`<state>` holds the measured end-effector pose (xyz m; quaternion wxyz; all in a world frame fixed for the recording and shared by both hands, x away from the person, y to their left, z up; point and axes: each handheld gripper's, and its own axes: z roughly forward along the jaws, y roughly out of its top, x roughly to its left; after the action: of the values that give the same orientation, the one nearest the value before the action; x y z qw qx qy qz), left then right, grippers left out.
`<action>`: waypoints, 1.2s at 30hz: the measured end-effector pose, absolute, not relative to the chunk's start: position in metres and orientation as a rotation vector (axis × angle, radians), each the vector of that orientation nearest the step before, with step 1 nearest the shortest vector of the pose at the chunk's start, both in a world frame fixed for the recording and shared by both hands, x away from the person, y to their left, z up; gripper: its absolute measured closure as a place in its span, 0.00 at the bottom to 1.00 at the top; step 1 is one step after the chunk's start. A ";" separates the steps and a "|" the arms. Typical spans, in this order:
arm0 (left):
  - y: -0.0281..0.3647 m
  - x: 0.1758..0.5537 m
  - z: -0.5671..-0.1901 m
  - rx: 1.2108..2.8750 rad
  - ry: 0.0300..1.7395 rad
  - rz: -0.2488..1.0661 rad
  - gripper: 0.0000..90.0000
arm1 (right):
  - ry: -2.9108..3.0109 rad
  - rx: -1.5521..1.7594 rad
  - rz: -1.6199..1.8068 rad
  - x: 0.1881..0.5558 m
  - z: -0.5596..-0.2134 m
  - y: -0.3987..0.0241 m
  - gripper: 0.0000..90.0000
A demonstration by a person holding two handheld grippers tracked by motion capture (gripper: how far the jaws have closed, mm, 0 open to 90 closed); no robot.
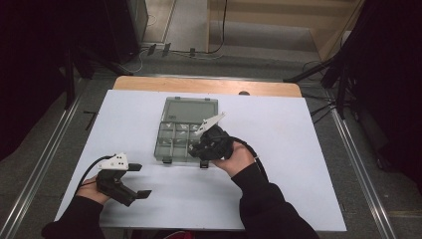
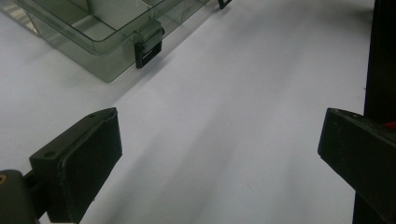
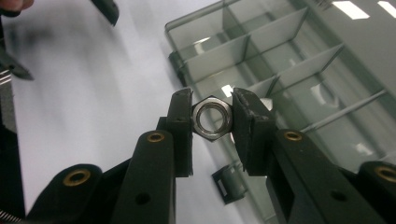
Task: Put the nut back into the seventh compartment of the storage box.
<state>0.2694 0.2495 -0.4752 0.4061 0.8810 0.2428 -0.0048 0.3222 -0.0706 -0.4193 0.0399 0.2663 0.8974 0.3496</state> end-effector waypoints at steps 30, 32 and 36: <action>0.250 0.268 -0.476 2.222 0.603 -0.013 0.00 | 2.730 0.981 1.035 0.359 -0.456 -0.069 0.79; 0.249 0.268 -0.476 2.223 0.603 -0.012 0.00 | 2.731 0.978 1.017 0.359 -0.458 -0.070 0.70; 0.249 0.268 -0.475 2.218 0.601 -0.011 0.00 | 2.709 0.992 1.059 0.359 -0.456 -0.073 0.52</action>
<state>0.2677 0.2495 -0.4754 0.4095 0.8805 0.2388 -0.0045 0.3593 -0.0728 -0.4562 0.0345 0.3225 0.8810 0.3444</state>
